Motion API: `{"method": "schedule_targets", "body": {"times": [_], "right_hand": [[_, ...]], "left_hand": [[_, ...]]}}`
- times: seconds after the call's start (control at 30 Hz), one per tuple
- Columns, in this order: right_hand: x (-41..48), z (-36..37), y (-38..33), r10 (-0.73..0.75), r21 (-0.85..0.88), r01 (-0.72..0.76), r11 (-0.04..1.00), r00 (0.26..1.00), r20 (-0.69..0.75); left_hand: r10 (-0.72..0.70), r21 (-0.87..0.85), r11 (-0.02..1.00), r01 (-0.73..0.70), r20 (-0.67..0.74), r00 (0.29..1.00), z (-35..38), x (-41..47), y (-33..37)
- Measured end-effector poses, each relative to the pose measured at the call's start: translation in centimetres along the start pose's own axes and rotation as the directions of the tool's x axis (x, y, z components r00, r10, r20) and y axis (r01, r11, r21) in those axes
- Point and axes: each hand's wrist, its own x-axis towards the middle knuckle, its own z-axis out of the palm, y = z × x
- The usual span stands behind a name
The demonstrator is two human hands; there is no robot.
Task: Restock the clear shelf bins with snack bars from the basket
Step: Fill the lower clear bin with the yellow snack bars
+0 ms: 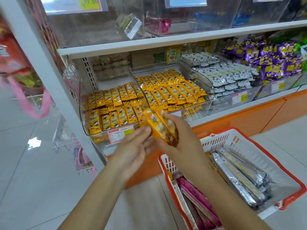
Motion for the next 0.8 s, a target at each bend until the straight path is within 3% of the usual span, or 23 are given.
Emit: {"method": "schedule_targets", "body": {"times": [0.07,0.1,0.17,0.2,0.23,0.33,0.4,0.57,0.8], "right_hand": [[2.9,0.7,-1.8,-0.036,-0.076,0.042,0.996,0.996,0.076],[4.5,1.3,-2.7,-0.034,-0.126,0.050,0.991,0.992,0.124],[7.8,3.0,-4.2,0.003,-0.220,0.045,0.974,0.977,0.214],[9.4,4.3,-4.7,0.032,-0.265,0.038,0.963,0.966,0.258],[10.8,5.7,-5.0,0.065,-0.310,0.033,0.950,0.952,0.300],[13.4,10.3,-5.1,0.140,-0.414,0.032,0.910,0.914,0.380],[13.7,12.9,-5.0,0.189,-0.466,0.007,0.885,0.909,0.372],[12.3,16.0,-4.8,0.157,-0.444,0.005,0.896,0.932,0.327],[12.1,15.0,-4.3,0.092,-0.365,0.072,0.928,0.907,0.412]], "left_hand": [[0.181,0.324,0.937,-0.130,-0.133,0.974,-1.3,0.1,2.2],[0.325,0.579,0.798,-0.169,-0.177,0.929,-2.3,0.1,3.3],[0.596,0.944,0.319,-0.083,-0.132,0.792,-4.6,-0.2,4.6],[0.661,0.990,0.141,-0.003,-0.092,0.744,-5.7,-0.2,4.8],[0.678,0.996,0.061,0.071,-0.093,0.729,-6.5,-0.3,5.0],[0.610,0.975,-0.082,0.205,-0.114,0.784,-7.9,-0.3,4.9],[0.590,0.966,-0.157,0.205,-0.075,0.804,-8.2,-0.3,4.6],[0.606,0.972,-0.157,0.172,-0.042,0.794,-8.6,0.1,4.3],[0.609,0.975,-0.176,0.137,-0.002,0.793,-9.9,0.5,4.2]]}}
